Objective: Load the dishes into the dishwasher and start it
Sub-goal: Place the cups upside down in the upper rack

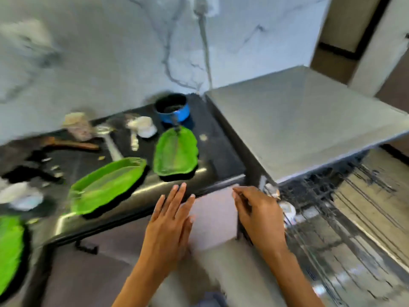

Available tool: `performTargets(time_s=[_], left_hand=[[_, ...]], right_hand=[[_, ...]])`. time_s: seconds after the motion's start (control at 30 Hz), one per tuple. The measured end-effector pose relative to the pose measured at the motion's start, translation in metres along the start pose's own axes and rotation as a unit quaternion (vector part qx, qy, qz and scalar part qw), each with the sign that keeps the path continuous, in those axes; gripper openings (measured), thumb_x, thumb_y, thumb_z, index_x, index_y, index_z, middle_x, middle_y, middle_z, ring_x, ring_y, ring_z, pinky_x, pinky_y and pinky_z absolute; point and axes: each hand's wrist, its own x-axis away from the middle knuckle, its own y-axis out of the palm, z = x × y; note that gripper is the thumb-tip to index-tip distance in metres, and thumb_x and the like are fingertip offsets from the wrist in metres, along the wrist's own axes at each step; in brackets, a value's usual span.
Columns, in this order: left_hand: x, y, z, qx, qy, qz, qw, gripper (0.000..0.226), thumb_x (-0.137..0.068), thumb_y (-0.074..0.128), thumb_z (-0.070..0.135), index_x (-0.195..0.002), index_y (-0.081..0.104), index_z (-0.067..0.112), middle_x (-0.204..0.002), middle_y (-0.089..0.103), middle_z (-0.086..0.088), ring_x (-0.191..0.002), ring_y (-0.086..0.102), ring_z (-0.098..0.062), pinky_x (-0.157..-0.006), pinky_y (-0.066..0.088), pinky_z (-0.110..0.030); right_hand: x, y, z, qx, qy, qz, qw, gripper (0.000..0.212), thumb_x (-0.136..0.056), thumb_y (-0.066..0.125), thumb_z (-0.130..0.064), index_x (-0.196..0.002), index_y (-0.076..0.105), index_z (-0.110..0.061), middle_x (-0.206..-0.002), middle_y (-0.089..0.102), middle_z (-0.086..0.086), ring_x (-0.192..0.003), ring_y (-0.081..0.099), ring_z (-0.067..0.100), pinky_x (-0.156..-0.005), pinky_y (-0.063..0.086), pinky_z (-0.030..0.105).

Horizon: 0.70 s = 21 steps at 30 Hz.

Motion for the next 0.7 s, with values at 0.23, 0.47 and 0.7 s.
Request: performTargets(time_s=[0.23,0.47,0.7], left_hand=[[0.052,-0.071,-0.089,-0.039,-0.217,0.098,0.971,0.054,-0.102,0.021,0.040,-0.123,0.063,0.012,-0.144,0.045,-0.011,-0.135,0.038,-0.023,-0.110,0.024,-0.038],[0.070,-0.087,-0.241,-0.100,-0.325,0.134,0.931,0.046,-0.095,0.034,0.036,-0.120,0.064,0.012,-0.138,0.051,-0.011,-0.131,0.044,-0.026,-0.111,0.020,-0.035],[0.082,-0.093,-0.400,-0.156,-0.357,-0.003,0.921,0.056,-0.075,0.055,0.035,-0.128,0.047,0.018,-0.130,0.058,-0.009,-0.118,0.057,-0.028,-0.096,0.042,-0.045]], right_hand=[[-0.063,0.071,-0.129,-0.110,-0.134,-0.051,0.984,0.013,-0.082,0.061,-0.024,-0.089,0.070,-0.019,-0.084,0.070,-0.006,-0.067,0.065,0.016,-0.056,0.051,0.027],[-0.107,0.192,-0.225,-0.162,-0.227,-0.121,0.953,0.014,-0.084,0.059,-0.024,-0.090,0.070,-0.019,-0.086,0.069,-0.012,-0.069,0.065,0.006,-0.057,0.049,0.020],[-0.128,0.293,-0.284,-0.178,-0.241,-0.176,0.938,0.010,-0.082,0.070,-0.012,-0.090,0.070,-0.018,-0.087,0.069,-0.012,-0.073,0.064,0.002,-0.067,0.045,0.011]])
